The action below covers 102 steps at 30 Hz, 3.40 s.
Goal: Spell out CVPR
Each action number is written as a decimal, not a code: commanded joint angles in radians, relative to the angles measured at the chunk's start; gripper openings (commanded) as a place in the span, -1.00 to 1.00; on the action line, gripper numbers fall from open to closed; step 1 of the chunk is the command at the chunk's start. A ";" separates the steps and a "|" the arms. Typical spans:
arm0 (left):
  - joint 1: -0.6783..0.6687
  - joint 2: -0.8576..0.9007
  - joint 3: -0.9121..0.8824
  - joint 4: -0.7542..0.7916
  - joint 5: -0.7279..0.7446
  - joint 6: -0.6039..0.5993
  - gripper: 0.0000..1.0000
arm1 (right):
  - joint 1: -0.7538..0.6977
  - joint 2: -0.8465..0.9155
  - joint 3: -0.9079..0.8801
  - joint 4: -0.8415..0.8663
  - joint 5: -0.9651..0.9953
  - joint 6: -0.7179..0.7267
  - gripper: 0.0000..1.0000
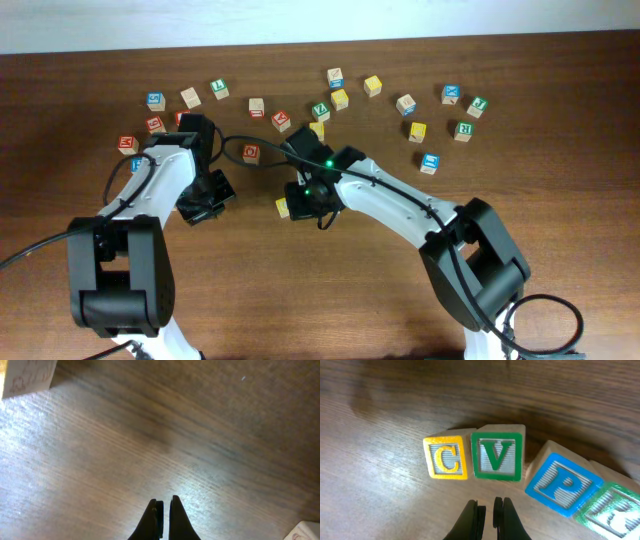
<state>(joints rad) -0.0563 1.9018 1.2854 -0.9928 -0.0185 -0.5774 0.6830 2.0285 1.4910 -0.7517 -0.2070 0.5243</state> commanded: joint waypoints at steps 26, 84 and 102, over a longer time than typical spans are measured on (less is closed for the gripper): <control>-0.151 0.013 -0.122 0.062 0.157 -0.008 -1.00 | -0.079 0.140 0.218 0.084 0.035 -0.037 -0.91; -0.240 0.013 -0.122 0.409 0.236 -0.013 -1.00 | -0.062 0.211 0.214 -0.023 -0.028 0.061 -0.92; -0.262 0.013 -0.122 0.385 0.194 -0.013 -1.00 | -0.327 0.211 0.459 -0.442 -0.029 -0.088 -0.92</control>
<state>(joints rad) -0.3161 1.9026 1.1675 -0.6048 0.1837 -0.5877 0.4038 2.2444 1.9278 -1.0897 -0.2264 0.5354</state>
